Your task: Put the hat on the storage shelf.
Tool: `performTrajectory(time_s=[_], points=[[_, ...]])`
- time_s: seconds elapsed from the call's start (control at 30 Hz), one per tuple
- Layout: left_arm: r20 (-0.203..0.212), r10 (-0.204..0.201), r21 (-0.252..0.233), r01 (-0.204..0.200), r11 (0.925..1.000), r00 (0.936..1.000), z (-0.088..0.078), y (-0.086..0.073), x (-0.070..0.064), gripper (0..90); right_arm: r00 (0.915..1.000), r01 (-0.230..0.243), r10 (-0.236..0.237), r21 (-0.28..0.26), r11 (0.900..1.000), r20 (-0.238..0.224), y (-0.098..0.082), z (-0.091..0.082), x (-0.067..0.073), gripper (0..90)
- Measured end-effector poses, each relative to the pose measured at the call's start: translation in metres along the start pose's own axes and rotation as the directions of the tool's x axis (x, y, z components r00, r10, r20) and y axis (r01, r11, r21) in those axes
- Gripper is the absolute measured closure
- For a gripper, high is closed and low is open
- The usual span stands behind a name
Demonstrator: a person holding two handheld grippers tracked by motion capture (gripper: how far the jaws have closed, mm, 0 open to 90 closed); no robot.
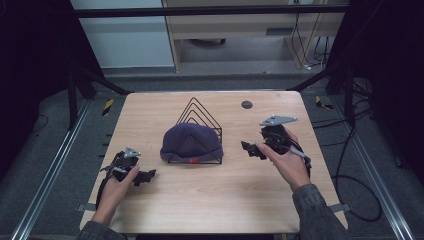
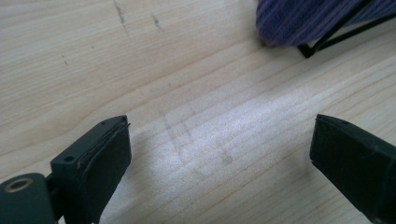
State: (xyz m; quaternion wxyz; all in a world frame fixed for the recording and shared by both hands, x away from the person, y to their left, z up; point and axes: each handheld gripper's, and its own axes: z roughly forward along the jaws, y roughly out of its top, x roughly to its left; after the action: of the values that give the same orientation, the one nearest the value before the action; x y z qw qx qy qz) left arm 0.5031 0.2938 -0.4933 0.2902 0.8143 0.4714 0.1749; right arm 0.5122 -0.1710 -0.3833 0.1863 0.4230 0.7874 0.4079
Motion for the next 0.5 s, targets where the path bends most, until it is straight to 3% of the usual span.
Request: performTrajectory(time_s=[0.07, 0.23, 0.5], points=[[-0.006, 0.019, 0.015, -0.019, 0.9997, 0.9998, 0.002, 0.000, 0.000, 4.8, 0.9997, -0.023, 0.023, 0.012, 1.000, 0.006, -0.015, 0.000, -0.006, 13.0], [-0.006, 0.016, 0.020, -0.016, 0.9997, 0.9998, 0.004, -0.001, -0.001, 3.7, 0.9981, -0.060, 0.059, 0.050, 0.997, 0.019, -0.047, 0.003, -0.018, 15.3], [-0.001, 0.011, 0.015, -0.011, 0.9998, 0.9999, 0.005, -0.002, -0.002, 0.8, 0.9962, -0.086, 0.085, 0.071, 0.994, 0.017, -0.072, 0.006, -0.024, 15.6]])
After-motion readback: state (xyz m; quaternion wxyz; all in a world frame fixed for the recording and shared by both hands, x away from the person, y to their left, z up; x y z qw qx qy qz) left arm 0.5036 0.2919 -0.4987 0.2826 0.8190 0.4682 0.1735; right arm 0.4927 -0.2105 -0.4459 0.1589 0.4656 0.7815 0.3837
